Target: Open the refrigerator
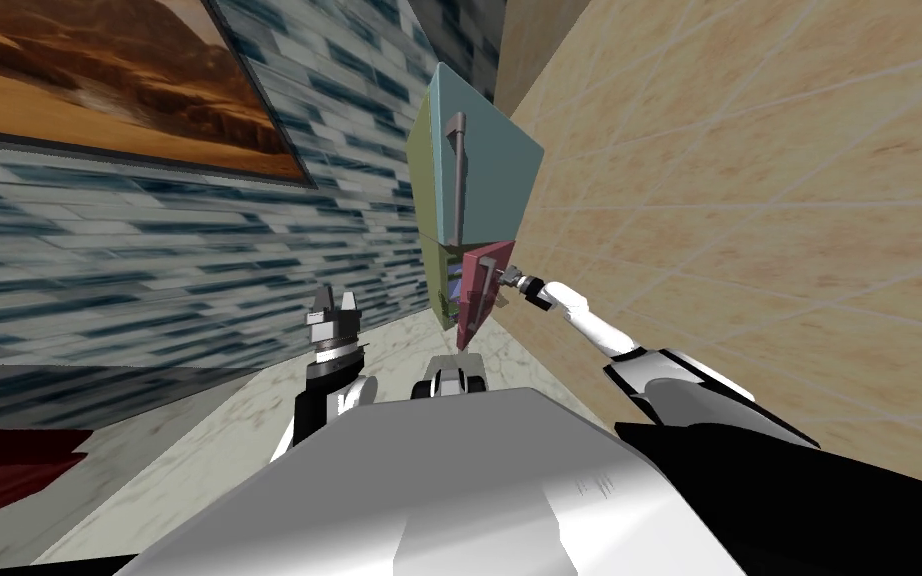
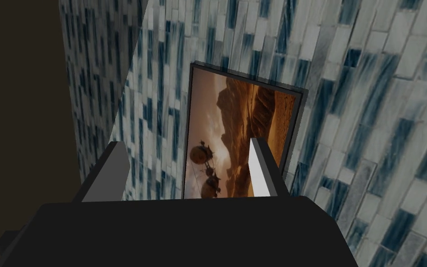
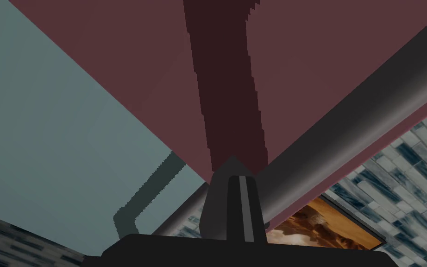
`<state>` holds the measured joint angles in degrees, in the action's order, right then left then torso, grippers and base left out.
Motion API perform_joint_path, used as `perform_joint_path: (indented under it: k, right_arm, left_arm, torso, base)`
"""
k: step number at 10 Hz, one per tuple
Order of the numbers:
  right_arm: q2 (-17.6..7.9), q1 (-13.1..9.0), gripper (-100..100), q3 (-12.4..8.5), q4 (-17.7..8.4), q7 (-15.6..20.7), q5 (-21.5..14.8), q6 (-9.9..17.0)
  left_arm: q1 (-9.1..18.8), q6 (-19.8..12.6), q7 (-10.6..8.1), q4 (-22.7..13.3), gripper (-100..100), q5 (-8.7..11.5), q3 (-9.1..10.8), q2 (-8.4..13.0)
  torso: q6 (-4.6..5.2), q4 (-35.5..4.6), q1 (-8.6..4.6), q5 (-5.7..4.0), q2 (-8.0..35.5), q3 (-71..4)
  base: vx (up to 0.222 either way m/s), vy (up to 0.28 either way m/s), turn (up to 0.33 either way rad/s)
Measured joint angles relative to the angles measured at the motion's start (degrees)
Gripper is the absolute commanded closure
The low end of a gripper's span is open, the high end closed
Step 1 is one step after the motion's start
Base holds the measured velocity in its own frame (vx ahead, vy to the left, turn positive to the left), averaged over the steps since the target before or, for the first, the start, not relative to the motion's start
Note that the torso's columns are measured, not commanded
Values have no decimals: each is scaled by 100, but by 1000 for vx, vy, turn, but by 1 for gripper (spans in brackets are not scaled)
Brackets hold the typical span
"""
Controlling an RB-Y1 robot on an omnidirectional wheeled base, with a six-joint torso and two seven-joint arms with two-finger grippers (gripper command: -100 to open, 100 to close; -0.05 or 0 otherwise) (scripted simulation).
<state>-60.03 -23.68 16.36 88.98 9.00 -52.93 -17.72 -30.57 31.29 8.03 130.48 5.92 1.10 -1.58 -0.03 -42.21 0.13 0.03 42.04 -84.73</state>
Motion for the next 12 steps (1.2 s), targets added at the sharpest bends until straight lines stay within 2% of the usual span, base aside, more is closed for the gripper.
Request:
perform_joint_path:
  k: [1, 2, 4, 5, 6, 7, 9, 12]
  right_arm:
    - [212, -161, 100, 56, -235, 130, -8, -205]
    - [273, -316, 100, 153, -311, 160, -23, -382]
    - [560, -828, 100, 382, -649, 221, -89, -617]
    - [616, -946, 100, 439, -592, 252, -104, -735]
    - [661, -1063, 100, 408, -665, 313, -82, -870]
    - [665, -1075, -100, 402, -679, 330, -79, -904]
    - [580, -1084, -100, 377, -749, 430, -232, -753]
    - [437, -1066, -100, 372, -786, 558, -483, -434]
  left_arm:
    - [0, 0, 0, 0, 0, 0, 0, 0]
    - [1, 0, 0, 0, 0, 0, 0, 0]
    - [1, 0, 0, 0, 0, 0, 0, 0]
    - [1, 0, 0, 0, 0, 0, 0, 0]
    - [1, 0, 0, 0, 0, 0, -1, -1]
    - [1, 0, 0, 0, 0, 0, -1, -1]
    - [1, 0, 0, 0, 0, 0, -3, -3]
    - [1, 0, 0, 0, 0, 0, -3, -3]
  torso:
    - [4, -10, -2, 1, 38, 25]
    - [4, -18, -8, 0, 51, 34]
    - [1, -10, -19, -3, 32, 20]
    - [0, -9, -16, -5, 27, 18]
    - [0, -6, 7, 2, 19, 13]
    - [2, -4, 16, 5, 14, 10]
    - [1, -7, 36, 12, 21, 14]
    - [3, -8, -19, -4, 25, 17]
  base:
    - [-79, -120, -129]
    - [-33, -80, -22]
    - [-54, -146, -136]
    - [-30, -71, 10]
    - [-14, -24, 4]
    - [-12, 83, -79]
    - [-2, 184, -106]
    - [0, 210, -91]
